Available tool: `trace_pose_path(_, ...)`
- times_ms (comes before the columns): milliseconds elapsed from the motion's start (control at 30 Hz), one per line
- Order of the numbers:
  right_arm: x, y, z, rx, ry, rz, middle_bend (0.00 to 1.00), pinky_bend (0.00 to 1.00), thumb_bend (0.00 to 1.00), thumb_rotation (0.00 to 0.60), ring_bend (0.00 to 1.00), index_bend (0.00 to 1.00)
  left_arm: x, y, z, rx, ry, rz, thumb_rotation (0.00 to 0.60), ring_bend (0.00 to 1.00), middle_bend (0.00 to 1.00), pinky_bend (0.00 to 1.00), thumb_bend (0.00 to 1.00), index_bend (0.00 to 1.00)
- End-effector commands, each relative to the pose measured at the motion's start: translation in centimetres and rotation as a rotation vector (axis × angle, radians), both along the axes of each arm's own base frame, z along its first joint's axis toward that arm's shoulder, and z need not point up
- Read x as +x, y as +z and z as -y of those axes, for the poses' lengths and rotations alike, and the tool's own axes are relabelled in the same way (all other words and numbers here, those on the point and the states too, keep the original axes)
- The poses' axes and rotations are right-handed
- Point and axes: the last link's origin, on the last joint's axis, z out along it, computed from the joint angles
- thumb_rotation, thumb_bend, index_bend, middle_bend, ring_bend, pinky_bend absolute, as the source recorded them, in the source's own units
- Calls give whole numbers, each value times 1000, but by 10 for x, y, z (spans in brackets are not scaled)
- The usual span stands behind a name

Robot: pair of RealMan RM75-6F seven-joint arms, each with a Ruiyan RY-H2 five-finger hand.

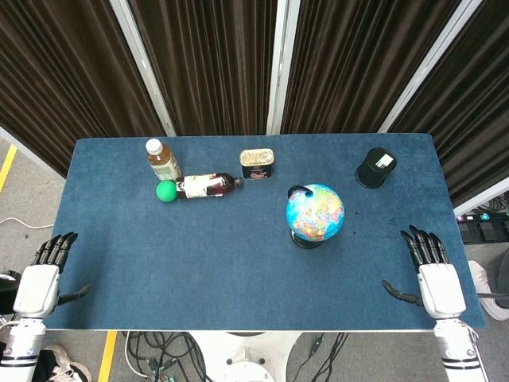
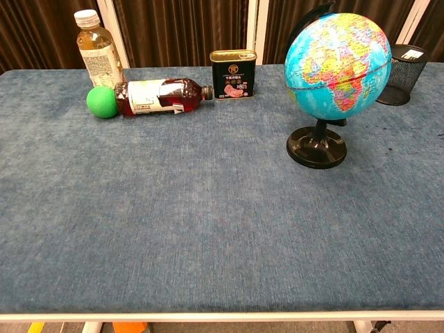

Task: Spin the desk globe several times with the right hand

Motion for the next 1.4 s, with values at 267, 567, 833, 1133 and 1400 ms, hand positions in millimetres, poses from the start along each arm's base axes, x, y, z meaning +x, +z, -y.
trace_pose_path(267,108,-14,52,-121,326,58,0,0,0,395,0,0,-4,-1,1,5,6,17,600,40,77,94,84,69)
trace_pose_path(567,138,-43,88,-92,295,24,0,0,0,394,0,0,-11,2,3,9,17,24,600,40,77,94,73,69)
trace_pose_path(833,147,-58,102,-59,264,37,0,0,0,395,0,0,-12,0,2,3,15,26,600,41,77,94,74,69)
trace_pose_path(1133,140,-63,112,-54,206,26,0,0,0,396,0,0,-15,1,3,5,23,27,600,40,77,94,74,69)
trace_pose_path(1400,131,-56,113,-56,187,31,0,0,0,395,0,0,-14,1,3,2,22,24,600,40,77,94,73,69)
